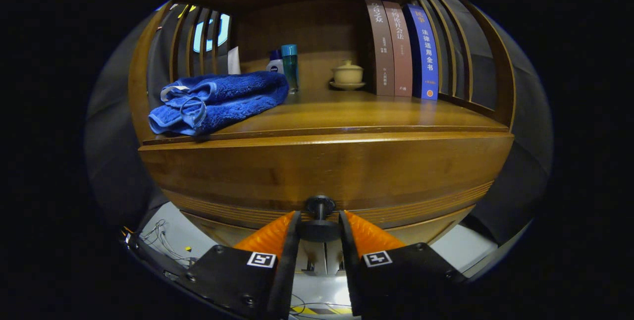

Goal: Pull open the drawer, take out the items inside it, and place them on the countertop above the cabinet.

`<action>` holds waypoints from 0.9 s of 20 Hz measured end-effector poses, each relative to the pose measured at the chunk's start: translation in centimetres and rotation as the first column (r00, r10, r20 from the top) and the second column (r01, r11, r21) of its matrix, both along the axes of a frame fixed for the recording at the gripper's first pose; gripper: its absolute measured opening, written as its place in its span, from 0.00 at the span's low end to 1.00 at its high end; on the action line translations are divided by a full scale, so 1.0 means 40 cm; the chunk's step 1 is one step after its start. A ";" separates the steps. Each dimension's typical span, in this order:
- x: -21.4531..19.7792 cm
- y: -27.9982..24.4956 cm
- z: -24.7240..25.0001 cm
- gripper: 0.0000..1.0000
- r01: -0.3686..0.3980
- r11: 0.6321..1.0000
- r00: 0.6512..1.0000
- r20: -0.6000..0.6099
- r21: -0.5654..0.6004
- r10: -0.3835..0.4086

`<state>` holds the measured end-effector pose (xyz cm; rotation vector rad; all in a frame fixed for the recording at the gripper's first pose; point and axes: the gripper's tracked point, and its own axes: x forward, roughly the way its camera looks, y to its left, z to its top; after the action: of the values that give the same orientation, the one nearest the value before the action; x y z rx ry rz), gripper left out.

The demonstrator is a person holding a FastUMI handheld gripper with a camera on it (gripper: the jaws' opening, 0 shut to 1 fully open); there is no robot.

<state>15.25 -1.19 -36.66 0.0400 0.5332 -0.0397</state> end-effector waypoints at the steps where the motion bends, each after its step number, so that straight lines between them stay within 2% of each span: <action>1: 0.006 -0.001 0.000 0.43 0.009 1.000 1.000 0.002 0.011 -0.009; 2: -0.001 -0.001 0.007 0.43 0.011 1.000 1.000 -0.005 0.020 -0.011; 3: -0.011 -0.003 0.018 0.34 0.012 1.000 1.000 -0.006 0.015 -0.012; 8: -0.031 0.000 0.008 0.34 0.007 1.000 1.000 -0.018 0.006 -0.006; 18: -0.255 0.010 0.032 0.35 -0.003 1.000 0.999 -0.049 0.006 0.004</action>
<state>5.05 -0.79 -35.40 0.0436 0.5824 -0.0360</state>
